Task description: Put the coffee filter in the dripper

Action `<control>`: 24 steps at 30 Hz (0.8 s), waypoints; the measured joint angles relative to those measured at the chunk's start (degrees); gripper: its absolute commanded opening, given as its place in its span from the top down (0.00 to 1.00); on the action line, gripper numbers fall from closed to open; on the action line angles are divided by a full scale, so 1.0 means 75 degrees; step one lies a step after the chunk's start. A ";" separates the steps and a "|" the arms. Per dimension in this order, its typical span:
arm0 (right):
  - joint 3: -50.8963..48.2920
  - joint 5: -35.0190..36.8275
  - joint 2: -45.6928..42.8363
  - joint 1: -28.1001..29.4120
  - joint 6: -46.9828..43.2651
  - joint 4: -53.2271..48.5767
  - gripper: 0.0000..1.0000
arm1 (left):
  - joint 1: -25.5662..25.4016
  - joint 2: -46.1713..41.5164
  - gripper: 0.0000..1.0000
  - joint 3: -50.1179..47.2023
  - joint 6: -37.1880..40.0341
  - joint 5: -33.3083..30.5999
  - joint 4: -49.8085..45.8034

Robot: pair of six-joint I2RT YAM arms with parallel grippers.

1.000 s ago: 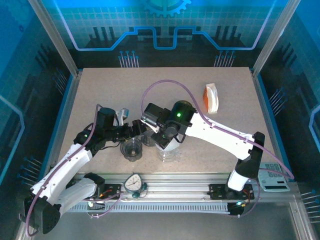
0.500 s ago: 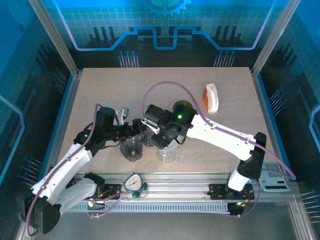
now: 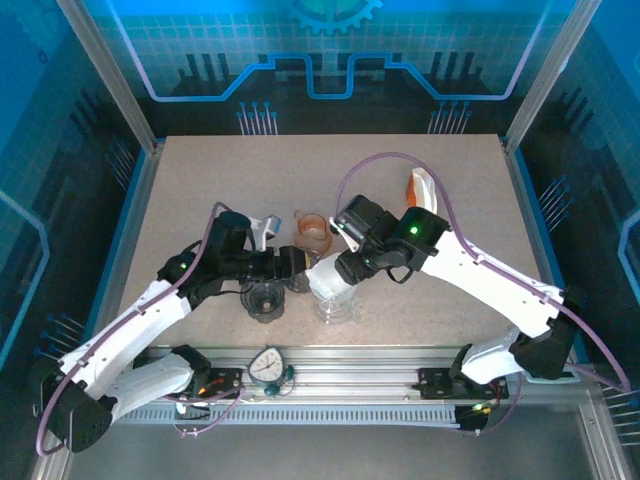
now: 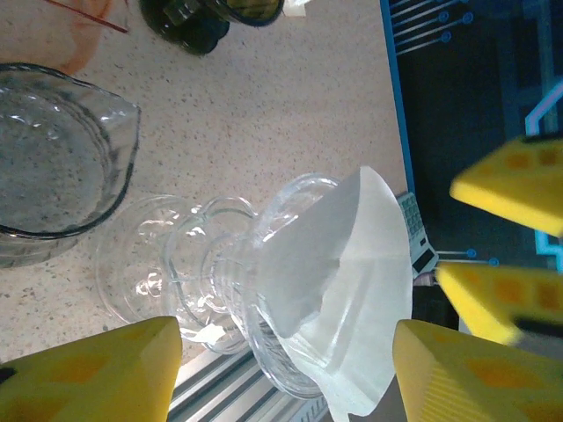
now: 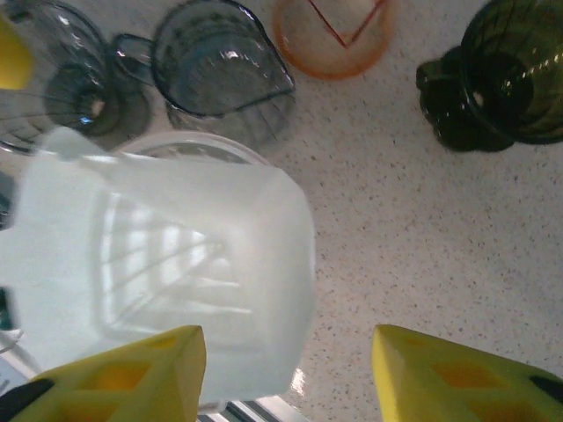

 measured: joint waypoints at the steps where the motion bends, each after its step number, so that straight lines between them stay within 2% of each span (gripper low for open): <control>1: -0.0125 -0.0076 0.0006 -0.0067 -0.0003 0.0044 0.60 | -0.0055 0.0029 0.36 0.0000 0.0006 -0.0006 -0.0052; 4: -0.0353 -0.0242 0.0006 -0.0181 -0.0029 0.0219 0.68 | -0.0093 0.0064 0.38 -0.0003 0.0012 -0.0044 -0.0172; 11: -0.0423 -0.0484 0.0085 -0.0204 -0.0114 0.0495 0.95 | -0.0163 0.0128 0.44 -0.0009 -0.0061 -0.0058 -0.0122; 13: -0.0423 -0.0501 0.0125 -0.0184 -0.0119 0.0522 1.00 | -0.0178 0.0195 0.44 -0.0032 -0.0067 -0.0058 -0.0032; 24: -0.0254 0.0274 0.0615 0.0297 -0.0321 0.0353 1.00 | -0.0189 0.0289 0.48 -0.0350 -0.0271 -0.0058 0.0338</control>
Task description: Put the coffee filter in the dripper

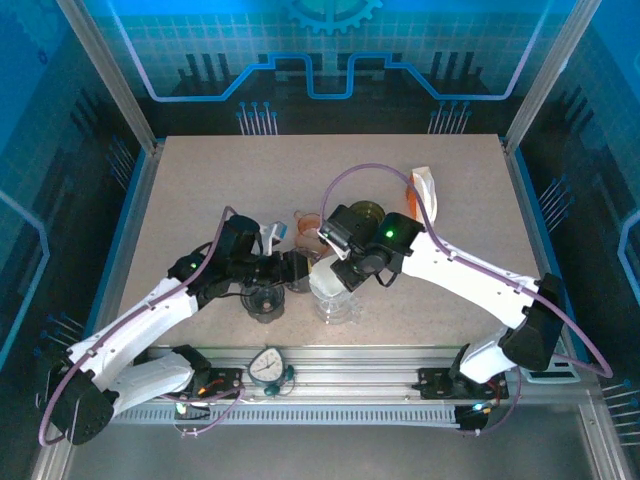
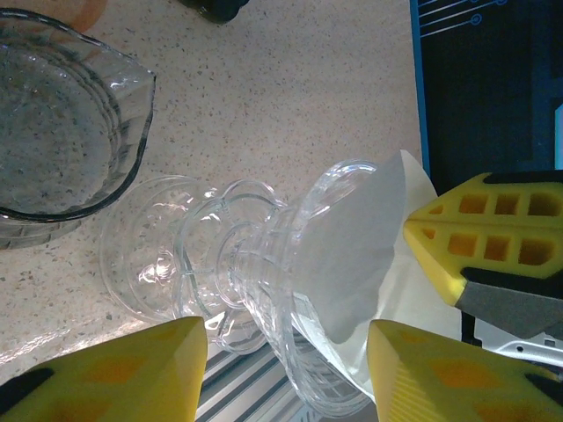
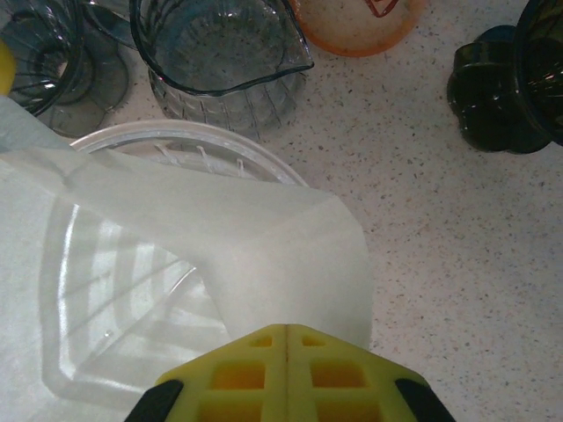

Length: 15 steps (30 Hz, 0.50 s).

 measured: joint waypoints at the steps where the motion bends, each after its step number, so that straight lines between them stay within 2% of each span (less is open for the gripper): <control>1: 0.0052 0.0087 0.0020 0.0044 -0.0009 -0.0026 0.99 | 0.0000 0.0003 0.48 -0.0032 -0.0003 0.0000 0.0029; 6: 0.0286 0.0356 -0.0015 0.0128 -0.0003 -0.0026 0.69 | 0.0000 0.0023 0.48 -0.0067 -0.0006 0.0003 0.0102; 11: 0.0294 0.0431 -0.0423 -0.0006 0.0070 -0.0012 0.63 | 0.0000 0.0023 0.50 -0.0096 -0.0041 0.0003 0.0187; 15: 0.0079 0.0047 -0.0839 -0.0527 0.0224 0.0146 0.61 | 0.0000 0.0023 0.51 -0.0108 -0.0061 0.0003 0.0204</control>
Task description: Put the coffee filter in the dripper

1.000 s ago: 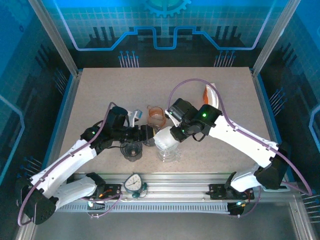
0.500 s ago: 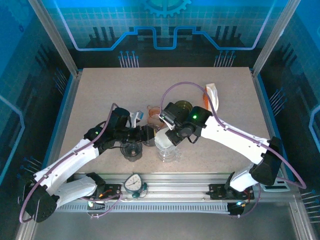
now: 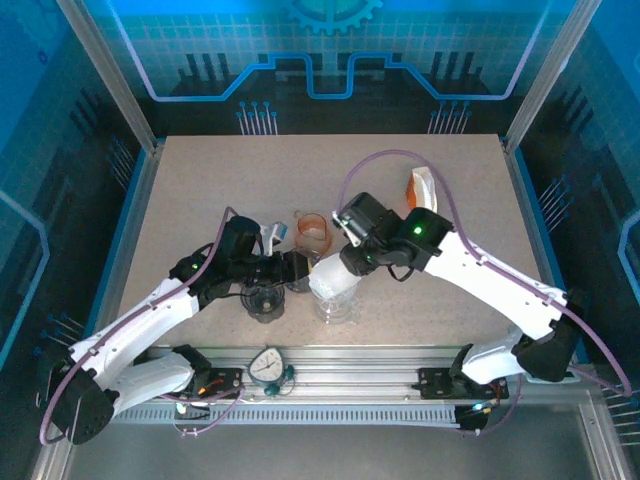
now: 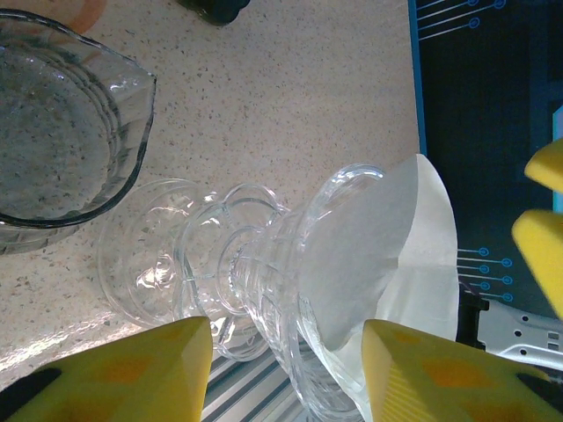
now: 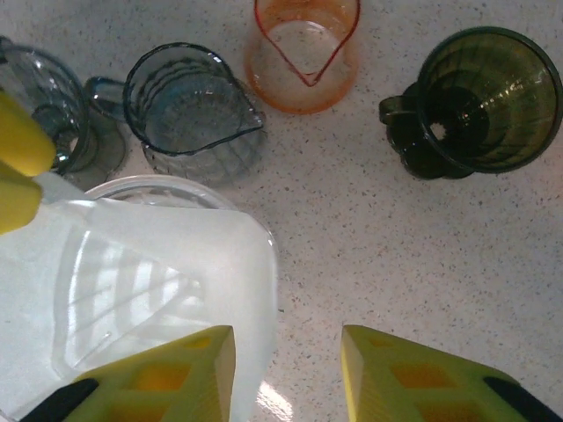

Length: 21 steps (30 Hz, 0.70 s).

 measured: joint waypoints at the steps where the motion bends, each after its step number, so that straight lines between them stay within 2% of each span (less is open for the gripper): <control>1: -0.0117 -0.0163 -0.0079 -0.0154 0.0038 0.0047 0.61 | 0.0000 0.0000 0.51 -0.0006 0.0000 0.0000 0.0000; 4: -0.0411 -0.0612 -0.0111 -0.0428 0.0140 0.0137 0.62 | 0.0000 0.0000 0.51 -0.0035 0.0000 0.0000 0.0012; 10: -0.0670 -0.1233 -0.0079 -0.0469 0.0236 0.0297 0.70 | 0.0000 0.0012 0.51 -0.0041 0.0000 0.0000 0.0015; 14: -0.0691 -0.1425 -0.0073 -0.0469 0.0294 0.0367 0.80 | 0.0000 0.0012 0.51 -0.0041 -0.0003 0.0000 0.0058; 21: -0.0699 -0.1574 0.0035 -0.0469 0.0291 0.0402 0.86 | 0.0000 0.0015 0.51 -0.0044 -0.0079 0.0000 0.0061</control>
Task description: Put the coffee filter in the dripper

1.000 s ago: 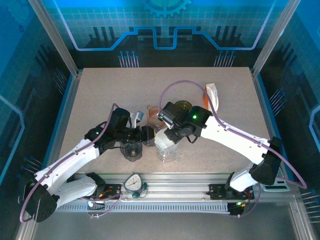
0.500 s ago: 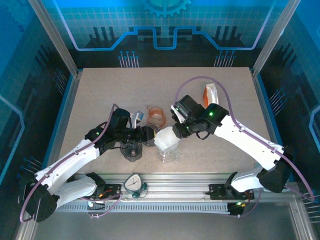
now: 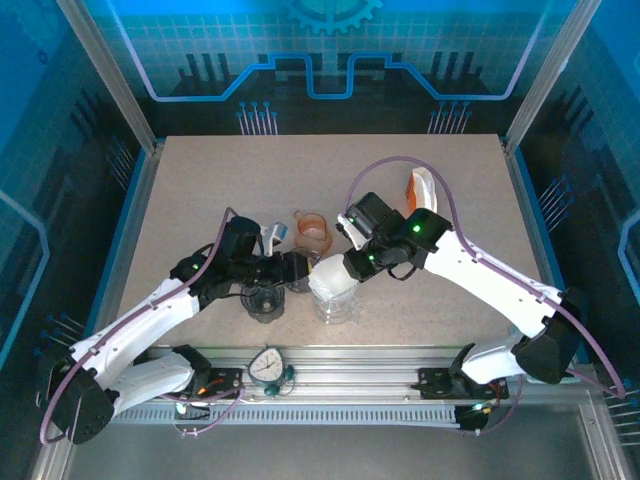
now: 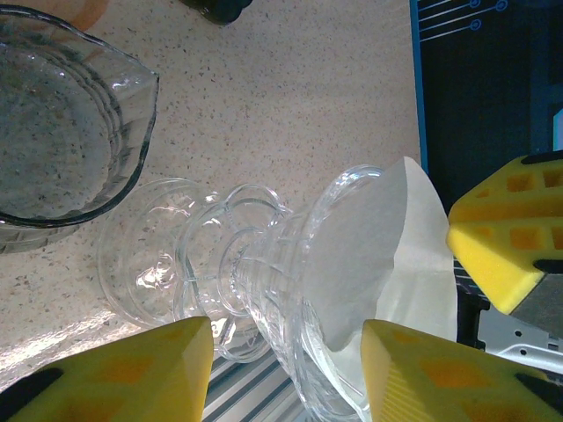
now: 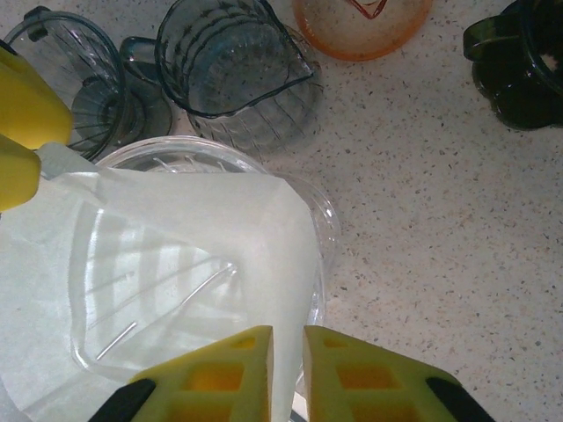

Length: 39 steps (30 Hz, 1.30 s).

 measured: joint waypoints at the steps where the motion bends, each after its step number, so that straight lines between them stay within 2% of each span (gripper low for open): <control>1: -0.0003 0.0000 0.0012 0.0000 -0.0003 0.0000 0.87 | 0.0000 0.0000 0.51 0.0000 -0.0003 0.0000 -0.0003; 8: -0.0006 0.0073 0.0041 0.0058 -0.0012 -0.0009 0.91 | 0.0000 0.0009 0.52 -0.0012 -0.0006 -0.0003 0.0017; 12: -0.0003 0.0344 0.0157 0.0227 -0.0044 -0.0035 0.86 | 0.0000 0.0020 0.53 -0.0102 -0.0035 0.0000 0.0058; 14: -0.0003 0.0455 0.0169 0.0277 -0.0076 -0.0038 0.77 | 0.0000 0.0035 0.53 -0.0128 -0.0038 0.0000 0.0061; 16: 0.0023 0.0629 0.0169 0.0291 -0.0114 -0.0061 0.57 | 0.0000 0.0047 0.53 -0.0146 -0.0044 0.0000 0.0064; 18: 0.0058 0.0833 0.0169 0.0318 -0.0108 -0.0085 0.43 | 0.0000 0.0047 0.53 -0.0152 -0.0052 0.0000 0.0067; 22: 0.0102 0.1017 0.0175 0.0391 -0.0096 -0.0093 0.35 | 0.0000 0.0047 0.53 -0.0152 -0.0055 0.0000 0.0082; 27: 0.0280 0.1105 0.0519 0.0618 -0.0093 -0.0093 0.31 | 0.0000 0.0047 0.50 -0.0169 -0.0055 -0.0003 0.0122; 33: 0.0326 0.1157 0.1137 0.0769 -0.0146 -0.0099 0.31 | 0.0000 0.0047 0.50 -0.0198 -0.0058 -0.0003 0.0175; 39: 0.0323 0.1204 0.1256 0.0775 -0.0149 -0.0096 0.31 | 0.0000 0.0047 0.47 -0.0201 -0.0061 0.0000 0.0201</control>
